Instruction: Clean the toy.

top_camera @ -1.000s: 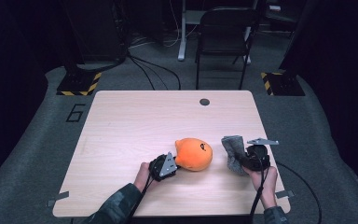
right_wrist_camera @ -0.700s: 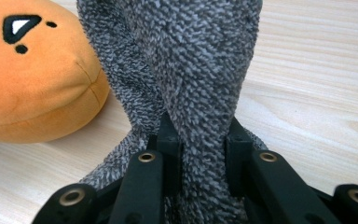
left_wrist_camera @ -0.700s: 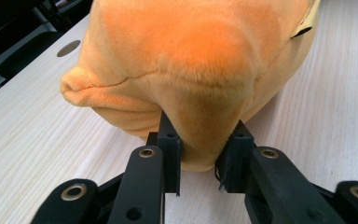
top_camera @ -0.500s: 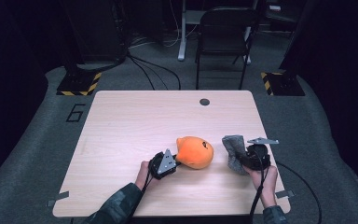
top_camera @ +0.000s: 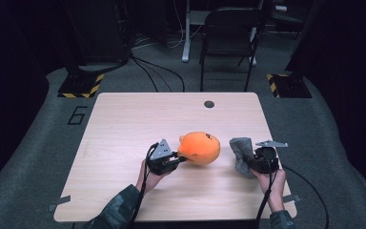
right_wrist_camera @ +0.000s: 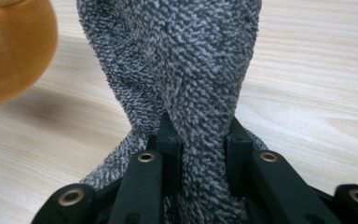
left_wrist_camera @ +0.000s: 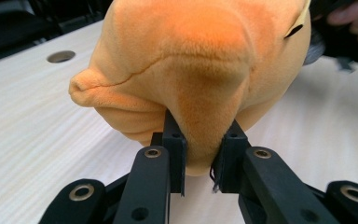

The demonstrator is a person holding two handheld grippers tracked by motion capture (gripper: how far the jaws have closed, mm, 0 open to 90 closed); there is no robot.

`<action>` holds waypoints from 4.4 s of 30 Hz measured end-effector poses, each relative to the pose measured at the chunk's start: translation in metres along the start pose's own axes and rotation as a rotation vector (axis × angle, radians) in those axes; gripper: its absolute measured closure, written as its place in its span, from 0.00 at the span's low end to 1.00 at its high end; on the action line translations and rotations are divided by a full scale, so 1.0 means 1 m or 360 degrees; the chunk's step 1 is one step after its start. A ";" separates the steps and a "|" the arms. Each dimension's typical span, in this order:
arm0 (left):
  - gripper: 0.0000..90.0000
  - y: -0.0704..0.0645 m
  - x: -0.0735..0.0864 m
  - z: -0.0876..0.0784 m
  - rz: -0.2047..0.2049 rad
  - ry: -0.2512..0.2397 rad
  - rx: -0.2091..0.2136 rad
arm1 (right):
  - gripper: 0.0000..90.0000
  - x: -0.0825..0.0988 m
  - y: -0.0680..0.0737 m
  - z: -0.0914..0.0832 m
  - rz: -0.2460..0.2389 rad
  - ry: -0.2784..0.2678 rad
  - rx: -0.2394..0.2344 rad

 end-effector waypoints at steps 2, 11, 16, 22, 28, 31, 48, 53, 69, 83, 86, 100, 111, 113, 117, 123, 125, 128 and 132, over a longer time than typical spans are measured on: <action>0.86 -0.003 -0.001 -0.002 -0.0048 0.0025 0.0036 | 0.82 0.000 -0.001 -0.001 -0.0009 0.0003 0.0006; 0.85 -0.012 0.004 0.001 -0.0205 0.0166 0.0132 | 0.83 -0.018 0.007 -0.018 -0.0073 -0.0073 0.0007; 0.85 -0.011 0.010 0.007 -0.0244 0.0211 0.0121 | 0.83 -0.042 0.029 -0.033 -0.0111 -0.0160 -0.0057; 0.85 -0.011 0.019 0.013 -0.0235 0.0260 0.0101 | 0.82 -0.078 0.082 -0.036 -0.0235 -0.0223 -0.0175; 0.85 -0.016 0.023 0.015 -0.0271 0.0276 0.0100 | 0.82 -0.102 0.137 -0.025 -0.0335 -0.0238 -0.0313; 0.85 -0.014 0.023 0.014 -0.0261 0.0256 0.0055 | 0.81 -0.099 0.152 -0.007 -0.0413 -0.0182 -0.0302; 0.85 -0.011 0.033 0.018 -0.0258 0.0292 0.0064 | 0.81 -0.068 0.109 0.016 -0.0378 -0.0072 -0.0119; 0.85 -0.011 0.033 0.019 -0.0262 0.0282 0.0065 | 0.82 -0.055 0.090 0.022 -0.0306 -0.0027 -0.0079; 0.84 -0.010 0.032 0.019 -0.0261 0.0255 0.0075 | 0.82 0.006 0.050 0.074 -0.0191 0.0327 0.0021; 0.84 -0.008 0.032 0.018 -0.0260 0.0251 0.0071 | 0.83 -0.059 0.056 0.001 -0.0128 -0.0095 -0.0138; 0.84 -0.009 0.032 0.019 -0.0264 0.0249 0.0068 | 0.83 -0.078 0.080 -0.016 -0.0146 -0.0203 -0.0237; 0.84 -0.012 0.034 0.020 -0.0226 0.0267 0.0057 | 0.82 -0.085 0.151 0.001 -0.0368 -0.0162 -0.0291; 0.84 -0.010 0.035 0.021 -0.0242 0.0269 0.0080 | 0.82 -0.076 0.137 0.011 -0.0462 -0.0116 -0.0130; 0.84 -0.010 0.035 0.021 -0.0241 0.0268 0.0080 | 0.82 -0.074 0.133 0.011 -0.0438 -0.0105 -0.0120; 0.84 -0.010 0.035 0.021 -0.0248 0.0263 0.0085 | 0.82 -0.070 0.119 0.013 -0.0421 -0.0085 -0.0065; 0.84 -0.010 0.036 0.021 -0.0254 0.0263 0.0090 | 0.82 -0.061 0.101 0.018 -0.0384 -0.0051 -0.0025; 0.84 -0.011 0.036 0.021 -0.0257 0.0262 0.0093 | 0.82 -0.058 0.096 0.020 -0.0361 -0.0039 -0.0021; 0.84 -0.010 0.036 0.021 -0.0256 0.0262 0.0092 | 0.82 -0.053 0.088 0.023 -0.0343 -0.0019 -0.0005; 0.84 -0.010 0.036 0.021 -0.0259 0.0260 0.0092 | 0.82 -0.044 0.075 0.030 -0.0310 0.0032 0.0044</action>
Point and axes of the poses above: each handheld gripper's, and its own axes: z roughly forward along the jaws, x roughly out of its underside, y roughly to its left, the point moved 10 cm from there along z, roughly forward along the jaws, and after that the axes turned 13 degrees about -z, right-handed, at the moved point
